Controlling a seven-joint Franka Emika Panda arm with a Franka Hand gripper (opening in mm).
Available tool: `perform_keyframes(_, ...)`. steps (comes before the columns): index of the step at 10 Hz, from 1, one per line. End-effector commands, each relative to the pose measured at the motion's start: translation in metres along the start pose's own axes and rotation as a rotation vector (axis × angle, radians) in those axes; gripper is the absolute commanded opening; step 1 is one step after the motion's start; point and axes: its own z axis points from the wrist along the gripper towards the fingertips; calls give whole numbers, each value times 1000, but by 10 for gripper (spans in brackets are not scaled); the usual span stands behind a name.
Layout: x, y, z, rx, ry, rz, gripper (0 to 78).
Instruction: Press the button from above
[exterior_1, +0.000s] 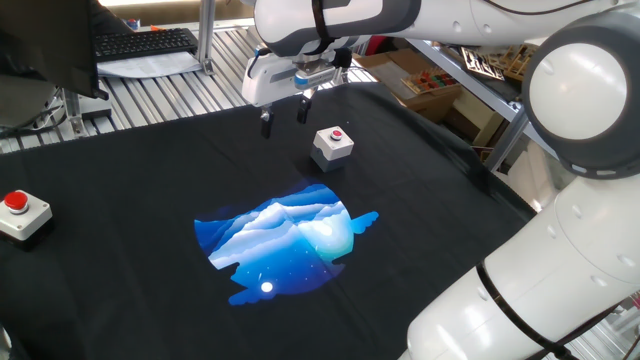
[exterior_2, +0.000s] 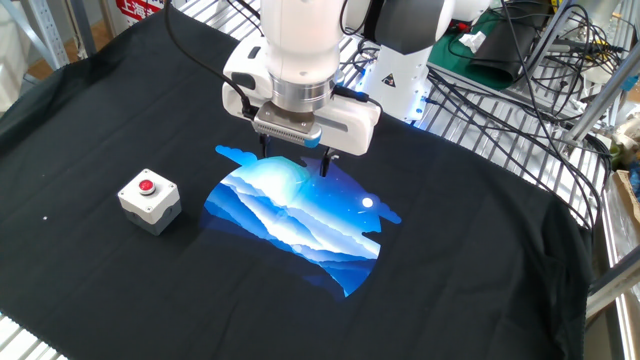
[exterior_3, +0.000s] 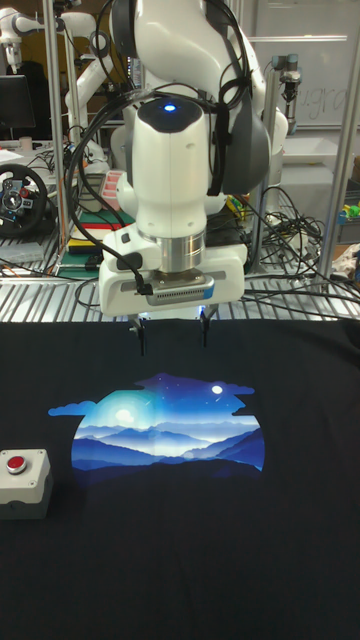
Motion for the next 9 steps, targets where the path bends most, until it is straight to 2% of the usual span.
perform_keyframes(1,7,-10,-3,13,-25,32,774)
perform_keyframes(7,7,-10,-3,10,-25,37,774)
perform_keyframes(9,1,-19,-9,8,-24,45,774)
